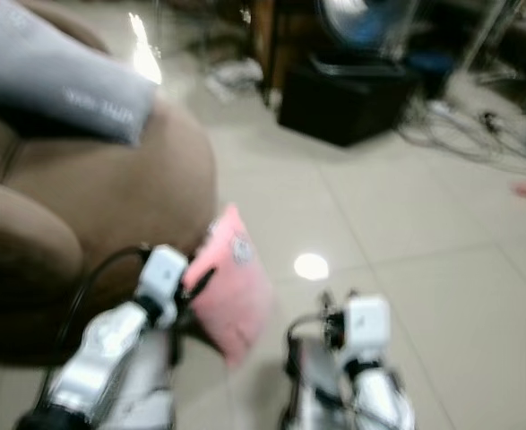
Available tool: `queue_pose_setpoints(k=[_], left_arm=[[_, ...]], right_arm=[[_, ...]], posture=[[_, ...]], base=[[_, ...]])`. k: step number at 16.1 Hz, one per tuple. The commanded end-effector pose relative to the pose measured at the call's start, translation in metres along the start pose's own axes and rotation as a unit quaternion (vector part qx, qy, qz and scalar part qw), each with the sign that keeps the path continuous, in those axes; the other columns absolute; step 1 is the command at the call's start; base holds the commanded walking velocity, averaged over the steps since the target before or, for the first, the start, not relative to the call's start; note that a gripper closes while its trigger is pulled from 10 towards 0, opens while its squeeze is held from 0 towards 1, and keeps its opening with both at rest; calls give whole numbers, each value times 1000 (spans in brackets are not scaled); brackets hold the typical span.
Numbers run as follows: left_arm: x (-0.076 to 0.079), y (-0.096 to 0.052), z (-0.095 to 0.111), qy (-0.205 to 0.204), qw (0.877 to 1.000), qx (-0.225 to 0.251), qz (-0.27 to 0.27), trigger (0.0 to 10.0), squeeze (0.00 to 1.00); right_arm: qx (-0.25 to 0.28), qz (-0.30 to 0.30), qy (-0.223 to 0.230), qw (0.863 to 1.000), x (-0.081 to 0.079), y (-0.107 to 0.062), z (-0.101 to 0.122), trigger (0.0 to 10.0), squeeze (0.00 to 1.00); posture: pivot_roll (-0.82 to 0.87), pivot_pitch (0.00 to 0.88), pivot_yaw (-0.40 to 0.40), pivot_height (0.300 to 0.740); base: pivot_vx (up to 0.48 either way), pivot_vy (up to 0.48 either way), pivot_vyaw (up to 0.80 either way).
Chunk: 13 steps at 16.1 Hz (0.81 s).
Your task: Move the pillow to the sofa from floor
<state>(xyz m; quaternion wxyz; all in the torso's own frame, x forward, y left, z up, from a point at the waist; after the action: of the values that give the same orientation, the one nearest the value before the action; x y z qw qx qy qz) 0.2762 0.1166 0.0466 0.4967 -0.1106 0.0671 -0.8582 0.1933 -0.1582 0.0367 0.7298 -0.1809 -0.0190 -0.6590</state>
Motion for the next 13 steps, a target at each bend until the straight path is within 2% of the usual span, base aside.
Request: queue_pose_setpoints(k=[1, 4, 5, 6, 9, 10, 12, 13], left_arm=[[7, 4, 3, 0, 1000, 3, -16, 10000, 0], [8, 8, 5, 5, 1000, 7, -10, 10000, 0], [9, 12, 5, 18, 1000, 2, -11, 10000, 0], [11, 13, 9, 27, 999, 16, -18, 10000, 0], [11, 16, 15, 31, 999, 28, -22, 10000, 0], [11, 17, 15, 28, 999, 30, -24, 10000, 0], [10, 17, 15, 30, 999, 30, -22, 10000, 0], [9, 18, 15, 31, 999, 30, -18, 10000, 0]], right_arm=[[14, -8, -1, 1000, 8, 2, 6, 10000, 1000], [-6, -4, -17, 1000, 6, 2, 1, 10000, 1000], [-23, -6, -43, 999, 6, 3, -3, 10000, 867], [-23, -3, -49, 999, 6, 3, -3, 10000, 0], [-21, -5, -50, 999, 5, 3, -3, 10000, 0], [-24, -10, -37, 999, 5, 3, -4, 10000, 0], [-26, -12, -38, 999, 5, 2, -4, 10000, 0], [-23, -9, -44, 999, 5, 2, -3, 10000, 0]], posture=[[-3, 101, -54, 565], [-6, 106, -53, 565], [-7, 107, -51, 565], [-8, 108, -50, 565], [-9, 109, -44, 565], [-10, 109, -40, 565], [-10, 108, -38, 565], [-13, 108, -34, 565]], base=[[0, 0, 0], [0, 0, 0], [0, 0, 0], [0, 0, 0], [89, 0, 0], [356, 0, -769], [375, 0, -775], [375, 0, 0]])
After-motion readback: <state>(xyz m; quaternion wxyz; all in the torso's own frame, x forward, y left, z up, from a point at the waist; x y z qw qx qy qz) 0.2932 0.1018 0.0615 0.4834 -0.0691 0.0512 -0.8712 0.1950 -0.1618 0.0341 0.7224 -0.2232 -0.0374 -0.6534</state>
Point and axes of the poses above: a point about 5 cm out from each wrist's last joint towards the gripper, its own y axis pointing out of the wrist towards the gripper, its own z axis along the axis of the wrist's last joint, x = y × z, the point moved 1 cm from there along y, pointing out of the wrist towards the gripper, and after that the axes turned 15 degrees about -y, right-handed, at the moved point
